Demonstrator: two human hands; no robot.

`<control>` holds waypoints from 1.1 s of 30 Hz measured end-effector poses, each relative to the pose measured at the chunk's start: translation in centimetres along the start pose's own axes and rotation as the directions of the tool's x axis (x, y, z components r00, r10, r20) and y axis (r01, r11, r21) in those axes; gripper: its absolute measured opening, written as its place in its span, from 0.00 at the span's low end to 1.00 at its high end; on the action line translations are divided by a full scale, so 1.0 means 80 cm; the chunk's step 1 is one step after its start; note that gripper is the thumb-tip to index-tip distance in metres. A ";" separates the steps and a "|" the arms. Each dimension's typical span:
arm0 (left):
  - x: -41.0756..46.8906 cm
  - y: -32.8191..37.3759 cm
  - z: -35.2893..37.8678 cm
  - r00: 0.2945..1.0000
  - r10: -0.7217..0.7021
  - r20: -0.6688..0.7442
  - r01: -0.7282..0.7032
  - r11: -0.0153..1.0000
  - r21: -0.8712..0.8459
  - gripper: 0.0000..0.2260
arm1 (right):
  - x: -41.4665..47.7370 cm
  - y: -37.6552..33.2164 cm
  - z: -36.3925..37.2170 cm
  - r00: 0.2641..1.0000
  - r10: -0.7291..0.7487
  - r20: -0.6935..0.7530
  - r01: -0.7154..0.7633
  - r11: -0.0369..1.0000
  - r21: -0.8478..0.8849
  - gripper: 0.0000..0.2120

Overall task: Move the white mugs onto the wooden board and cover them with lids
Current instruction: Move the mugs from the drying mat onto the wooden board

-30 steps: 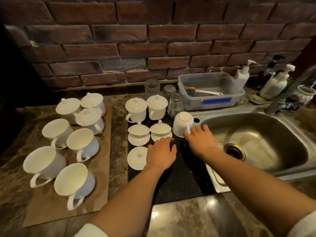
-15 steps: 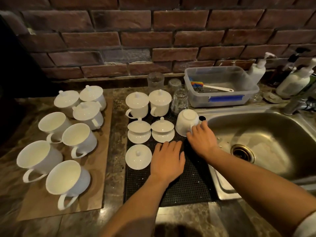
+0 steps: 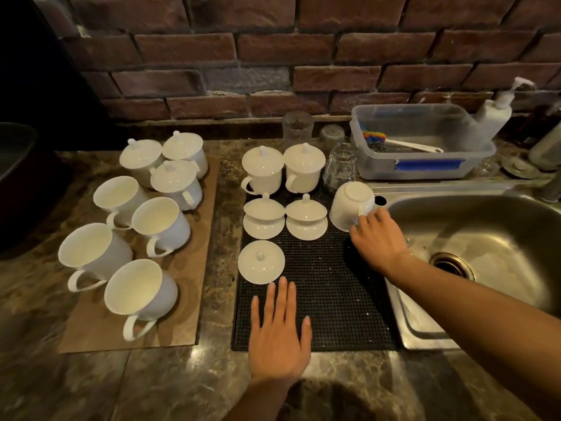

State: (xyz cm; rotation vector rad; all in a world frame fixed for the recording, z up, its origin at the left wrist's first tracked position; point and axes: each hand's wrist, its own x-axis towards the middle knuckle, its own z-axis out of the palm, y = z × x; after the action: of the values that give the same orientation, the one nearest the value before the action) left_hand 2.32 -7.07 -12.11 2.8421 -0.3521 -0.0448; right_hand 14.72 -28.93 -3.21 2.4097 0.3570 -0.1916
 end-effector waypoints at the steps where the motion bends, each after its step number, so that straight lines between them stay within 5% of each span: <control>1: -0.002 -0.009 -0.002 1.000 0.006 0.013 -0.007 1.000 0.020 0.28 | 0.001 -0.002 -0.002 1.000 -0.002 0.003 0.002 1.000 -0.014 0.11; 12: -0.006 -0.022 -0.001 0.999 -0.011 0.053 0.009 0.999 0.040 0.28 | 0.015 -0.021 -0.022 0.995 0.017 0.099 -0.009 0.996 -0.087 0.09; 23: -0.005 -0.025 0.003 1.000 0.003 0.031 -0.004 0.999 0.035 0.28 | 0.006 0.002 -0.024 1.000 0.024 0.020 -0.023 1.000 -0.021 0.12; 29: -0.007 -0.025 0.003 1.000 0.009 0.025 -0.009 1.000 0.019 0.28 | -0.024 0.026 -0.052 0.983 0.183 0.025 -0.182 0.938 0.295 0.16; 33: -0.008 -0.025 -0.001 0.999 0.016 0.037 -0.016 1.000 0.012 0.28 | -0.045 0.043 -0.098 0.925 0.369 0.090 -0.332 0.670 0.664 0.20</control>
State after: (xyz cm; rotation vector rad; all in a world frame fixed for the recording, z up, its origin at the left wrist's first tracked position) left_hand 2.21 -5.02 -12.56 2.8533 -0.3845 -0.0928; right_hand 12.64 -27.06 5.65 3.1506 -0.2209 -0.0851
